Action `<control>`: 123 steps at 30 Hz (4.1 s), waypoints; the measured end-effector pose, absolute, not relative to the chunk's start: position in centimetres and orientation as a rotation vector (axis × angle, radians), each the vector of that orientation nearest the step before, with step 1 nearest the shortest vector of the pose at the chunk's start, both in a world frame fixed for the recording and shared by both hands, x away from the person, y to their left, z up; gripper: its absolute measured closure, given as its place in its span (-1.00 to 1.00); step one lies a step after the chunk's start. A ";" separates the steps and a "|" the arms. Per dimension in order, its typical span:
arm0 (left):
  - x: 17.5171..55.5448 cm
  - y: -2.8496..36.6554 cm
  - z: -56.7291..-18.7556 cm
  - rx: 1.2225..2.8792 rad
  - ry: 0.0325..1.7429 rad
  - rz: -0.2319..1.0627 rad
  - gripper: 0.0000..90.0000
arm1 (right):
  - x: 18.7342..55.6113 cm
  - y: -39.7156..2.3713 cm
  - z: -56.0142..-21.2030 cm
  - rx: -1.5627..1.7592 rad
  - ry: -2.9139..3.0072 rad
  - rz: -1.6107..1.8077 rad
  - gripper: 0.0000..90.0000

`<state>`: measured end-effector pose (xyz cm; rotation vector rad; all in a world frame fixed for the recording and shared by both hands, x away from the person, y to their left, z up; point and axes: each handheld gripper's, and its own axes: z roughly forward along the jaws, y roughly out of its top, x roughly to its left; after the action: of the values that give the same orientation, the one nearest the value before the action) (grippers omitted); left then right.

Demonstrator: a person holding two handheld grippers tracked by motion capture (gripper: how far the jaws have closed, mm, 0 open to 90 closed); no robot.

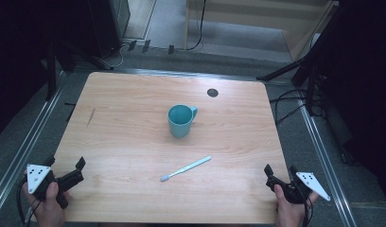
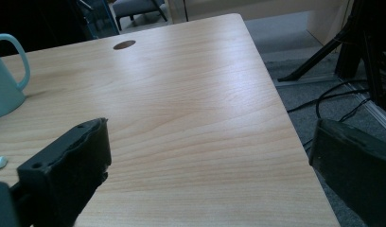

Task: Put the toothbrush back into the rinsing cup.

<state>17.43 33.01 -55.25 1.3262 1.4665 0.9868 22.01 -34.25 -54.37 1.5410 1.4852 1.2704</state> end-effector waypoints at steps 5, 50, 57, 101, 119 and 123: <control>17.4 33.0 -55.2 1.326 1.465 0.987 -0.97 | 21.9 -34.0 -54.3 1.511 1.495 1.248 -0.92; 17.5 32.9 -55.2 1.338 1.471 0.987 -0.97 | 28.5 -19.4 -49.6 1.236 2.041 1.129 1.00; 17.5 33.0 -55.2 1.341 1.469 0.978 -0.97 | 30.9 -16.9 -50.4 1.209 2.182 1.094 1.00; 17.6 32.9 -55.2 1.346 1.466 0.978 -0.97 | 24.5 -17.1 -54.0 1.197 2.414 1.015 1.00; 17.5 32.9 -55.2 1.346 1.465 0.977 -0.97 | 20.4 -16.7 -53.9 1.144 2.467 1.061 1.00; 17.5 32.9 -55.2 1.347 1.466 0.975 -0.97 | 19.9 -16.3 -53.9 1.118 2.491 1.058 1.00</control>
<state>17.54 32.91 -55.23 1.3465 1.4664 0.9748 19.90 -16.27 -53.93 1.1182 2.4906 1.0584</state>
